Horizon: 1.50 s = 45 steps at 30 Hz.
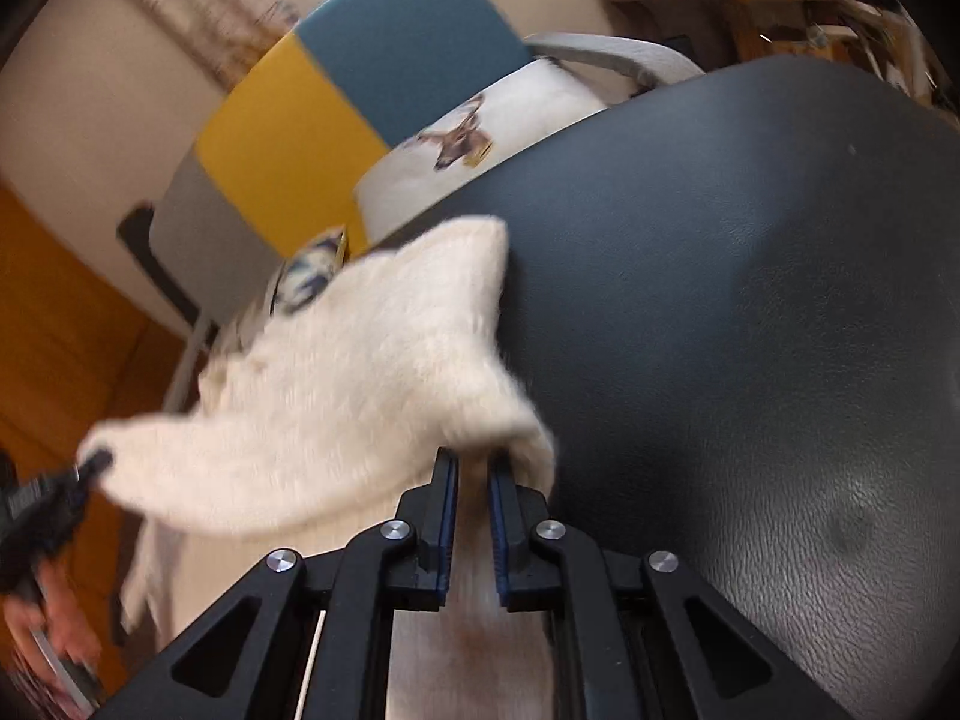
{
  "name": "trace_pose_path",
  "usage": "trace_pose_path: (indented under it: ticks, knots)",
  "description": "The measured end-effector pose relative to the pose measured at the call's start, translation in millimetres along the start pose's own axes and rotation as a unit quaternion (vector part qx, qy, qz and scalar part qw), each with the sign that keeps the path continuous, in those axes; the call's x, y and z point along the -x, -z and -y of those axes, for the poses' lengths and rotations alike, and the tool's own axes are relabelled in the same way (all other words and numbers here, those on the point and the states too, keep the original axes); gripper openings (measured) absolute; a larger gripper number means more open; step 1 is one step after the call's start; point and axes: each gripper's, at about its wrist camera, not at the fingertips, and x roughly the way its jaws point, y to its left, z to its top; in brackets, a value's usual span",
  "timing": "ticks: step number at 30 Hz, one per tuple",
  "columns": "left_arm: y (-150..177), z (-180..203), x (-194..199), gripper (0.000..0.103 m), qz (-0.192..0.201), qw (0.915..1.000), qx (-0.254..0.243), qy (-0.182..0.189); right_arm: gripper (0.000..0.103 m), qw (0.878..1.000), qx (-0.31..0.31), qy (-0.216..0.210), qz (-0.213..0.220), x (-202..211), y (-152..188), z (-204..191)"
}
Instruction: Fold clothes
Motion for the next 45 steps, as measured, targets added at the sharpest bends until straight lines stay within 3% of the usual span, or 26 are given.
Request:
trace_pose_path:
  ticks: [4,7,13,14,17,19,24,30,36,42,45]
  knots:
    - [-8,3,7,0.011,0.008,0.9997,0.008,0.022,0.01,0.999,0.034,0.02,-0.004,-10,-2,-11]
    - [-9,13,12,0.012,0.015,0.9995,-0.022,0.018,0.01,0.999,0.018,0.025,0.014,-12,-12,-8]
    - [11,-3,-15,0.012,-0.006,0.9962,-0.062,-0.06,0.004,0.997,-0.03,0.057,0.039,-7,-17,15]
    - [17,-10,-21,0.012,-0.011,0.996,-0.059,-0.066,0.0,0.997,-0.043,0.056,0.042,-5,-14,22]
    - [35,-33,-42,0.012,-0.028,0.9953,-0.046,-0.081,0.0,0.995,-0.081,0.028,0.054,2,-8,40]
    - [49,-41,-53,0.012,-0.033,0.9934,-0.051,-0.097,0.0,0.996,-0.068,0.025,0.054,9,-6,36]
    - [68,-39,-54,0.016,0.003,0.991,-0.081,-0.107,0.001,0.998,-0.035,0.017,0.055,28,-2,25]
    - [68,-46,-53,0.019,0.006,0.9943,-0.063,-0.085,0.008,0.998,0.005,0.007,0.055,50,3,12]
    - [68,-48,-51,0.025,0.008,0.9966,-0.051,-0.065,0.009,0.994,0.092,0.055,0.032,6,-31,-23]
    - [69,-47,-51,0.025,0.01,0.9963,-0.053,-0.067,0.009,0.978,0.181,0.106,0.006,-41,-67,-60]
    - [68,-52,-51,0.025,0.01,0.9975,-0.043,-0.055,0.009,0.98,0.157,0.119,0.004,-54,-78,-44]
